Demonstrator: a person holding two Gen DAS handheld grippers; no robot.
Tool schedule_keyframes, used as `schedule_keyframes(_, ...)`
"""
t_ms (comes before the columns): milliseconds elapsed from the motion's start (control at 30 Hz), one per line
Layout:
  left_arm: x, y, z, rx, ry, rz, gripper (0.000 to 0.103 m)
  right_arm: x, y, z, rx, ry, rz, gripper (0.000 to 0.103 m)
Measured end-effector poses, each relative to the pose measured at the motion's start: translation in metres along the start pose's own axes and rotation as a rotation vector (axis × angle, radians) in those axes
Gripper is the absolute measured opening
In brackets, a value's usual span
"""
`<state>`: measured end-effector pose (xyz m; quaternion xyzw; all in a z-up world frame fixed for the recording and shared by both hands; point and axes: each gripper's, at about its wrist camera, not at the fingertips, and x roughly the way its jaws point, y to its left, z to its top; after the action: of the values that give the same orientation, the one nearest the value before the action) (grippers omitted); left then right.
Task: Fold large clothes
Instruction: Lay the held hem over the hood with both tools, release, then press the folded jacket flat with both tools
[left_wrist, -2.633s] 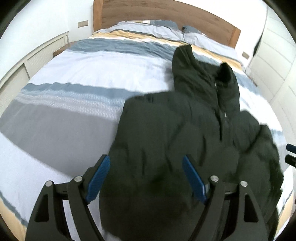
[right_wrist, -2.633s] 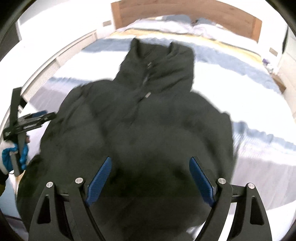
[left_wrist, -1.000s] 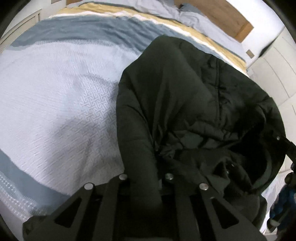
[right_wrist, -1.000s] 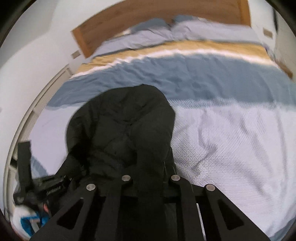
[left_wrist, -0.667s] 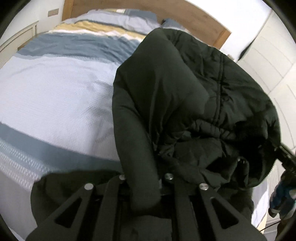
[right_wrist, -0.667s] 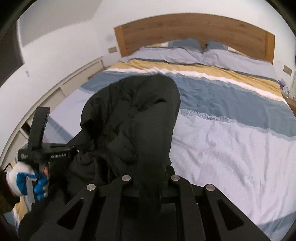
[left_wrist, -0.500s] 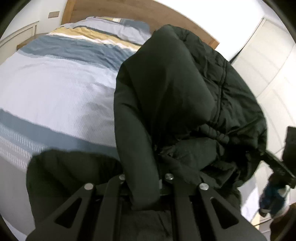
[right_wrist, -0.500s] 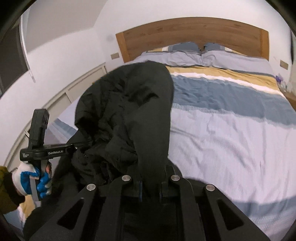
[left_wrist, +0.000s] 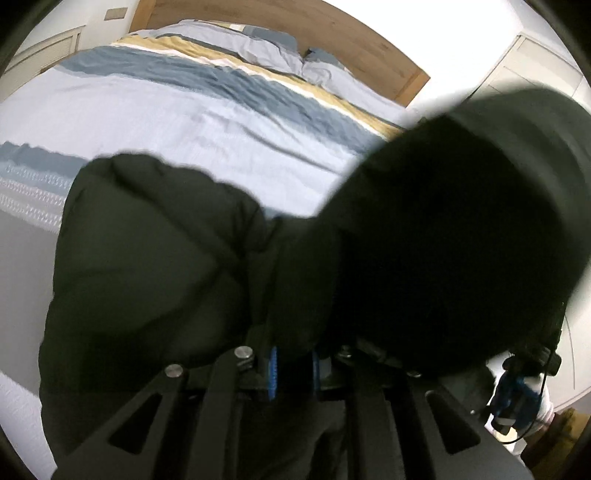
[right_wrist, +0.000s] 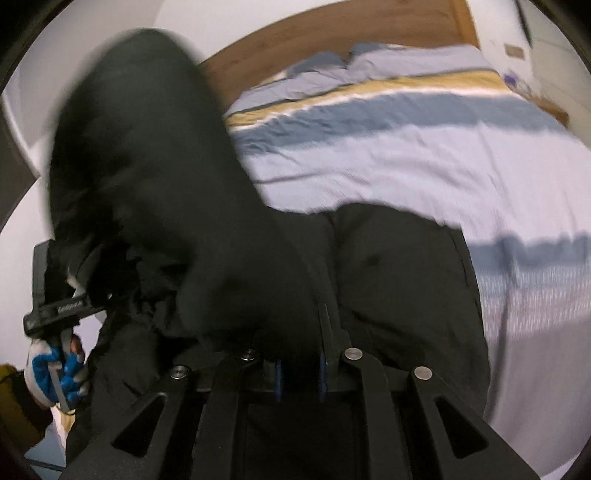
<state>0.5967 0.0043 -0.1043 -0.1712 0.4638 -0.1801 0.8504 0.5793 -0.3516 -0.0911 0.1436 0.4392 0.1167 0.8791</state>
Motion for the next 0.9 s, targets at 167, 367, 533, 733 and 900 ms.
schedule_keyframes(167, -0.004, 0.009, -0.012, -0.044, 0.007, 0.008, 0.014, 0.001, -0.011, -0.016, 0.045, -0.001, -0.007, 0.022)
schedule_keyframes(367, -0.03, 0.009, -0.029, -0.053, 0.027, 0.018, 0.014, -0.032, -0.016, -0.035, 0.045, 0.023, -0.024, 0.032)
schedule_keyframes(533, -0.061, 0.012, -0.047, -0.067, 0.048, 0.07, 0.014, -0.074, -0.019, -0.045, 0.037, 0.032, -0.059, 0.039)
schedule_keyframes(733, -0.114, -0.004, -0.05, -0.061, -0.003, 0.097, 0.029, -0.117, 0.017, -0.019, -0.044, -0.009, -0.043, 0.051)
schedule_keyframes(900, -0.145, -0.044, -0.028, -0.012, -0.07, 0.05, 0.048, -0.13, 0.06, 0.012, -0.122, -0.038, 0.014, 0.059)
